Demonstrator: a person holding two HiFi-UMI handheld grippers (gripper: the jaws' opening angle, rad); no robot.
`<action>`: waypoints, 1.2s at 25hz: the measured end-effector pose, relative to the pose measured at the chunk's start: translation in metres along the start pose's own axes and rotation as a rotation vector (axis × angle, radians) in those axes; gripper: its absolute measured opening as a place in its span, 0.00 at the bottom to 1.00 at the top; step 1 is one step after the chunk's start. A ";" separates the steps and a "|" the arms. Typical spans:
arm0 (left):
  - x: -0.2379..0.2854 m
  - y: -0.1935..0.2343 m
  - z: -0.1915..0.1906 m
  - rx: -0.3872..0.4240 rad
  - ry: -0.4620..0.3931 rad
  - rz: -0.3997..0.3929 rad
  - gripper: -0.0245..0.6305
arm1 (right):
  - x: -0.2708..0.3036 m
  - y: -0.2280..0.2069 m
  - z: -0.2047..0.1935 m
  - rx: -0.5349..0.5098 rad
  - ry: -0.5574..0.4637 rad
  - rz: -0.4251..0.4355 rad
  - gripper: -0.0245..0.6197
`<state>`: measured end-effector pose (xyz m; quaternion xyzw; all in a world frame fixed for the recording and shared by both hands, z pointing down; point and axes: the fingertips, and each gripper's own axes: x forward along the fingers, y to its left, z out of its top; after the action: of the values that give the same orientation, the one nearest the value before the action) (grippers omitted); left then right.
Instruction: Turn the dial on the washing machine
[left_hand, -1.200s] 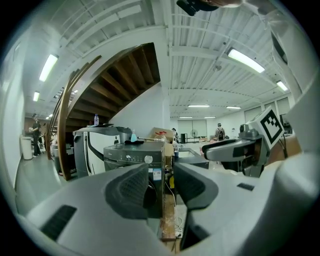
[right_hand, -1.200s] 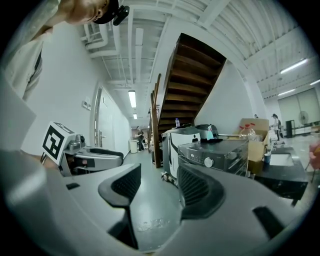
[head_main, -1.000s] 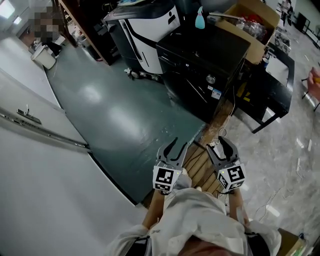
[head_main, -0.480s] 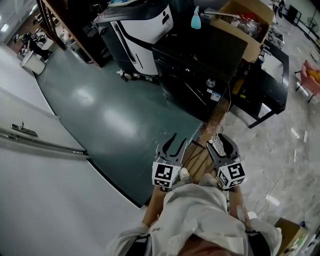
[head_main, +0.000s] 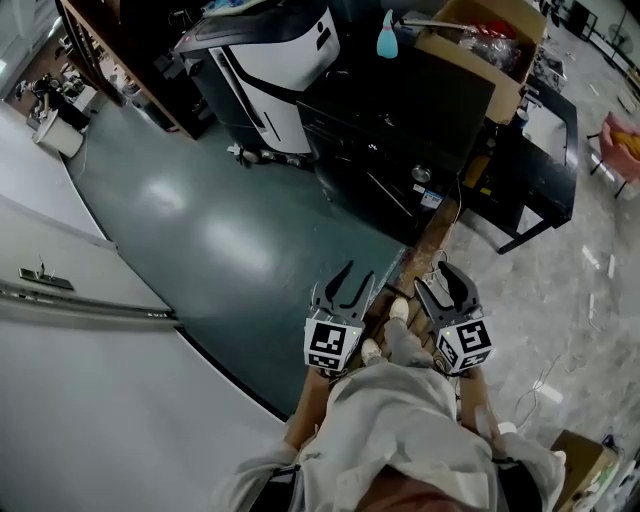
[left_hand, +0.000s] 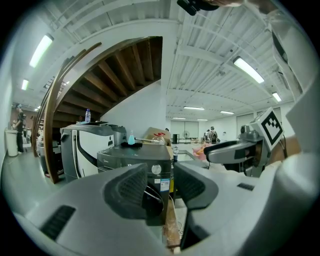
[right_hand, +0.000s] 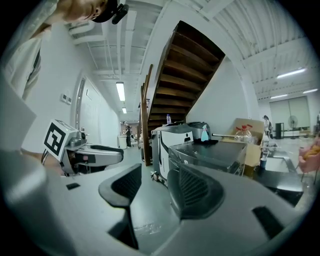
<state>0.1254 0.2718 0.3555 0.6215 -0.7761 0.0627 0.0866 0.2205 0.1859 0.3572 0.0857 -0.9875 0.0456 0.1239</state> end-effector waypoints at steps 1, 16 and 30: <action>0.006 0.002 0.000 0.003 0.003 0.000 0.29 | 0.004 -0.004 -0.001 0.002 0.002 0.001 0.40; 0.101 0.038 0.014 0.009 0.044 0.067 0.29 | 0.084 -0.082 0.007 0.029 0.019 0.077 0.40; 0.174 0.048 0.036 0.021 0.071 0.128 0.29 | 0.131 -0.150 0.024 0.036 0.012 0.151 0.40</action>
<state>0.0395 0.1093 0.3576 0.5690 -0.8099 0.0983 0.1031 0.1170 0.0157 0.3771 0.0131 -0.9895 0.0729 0.1243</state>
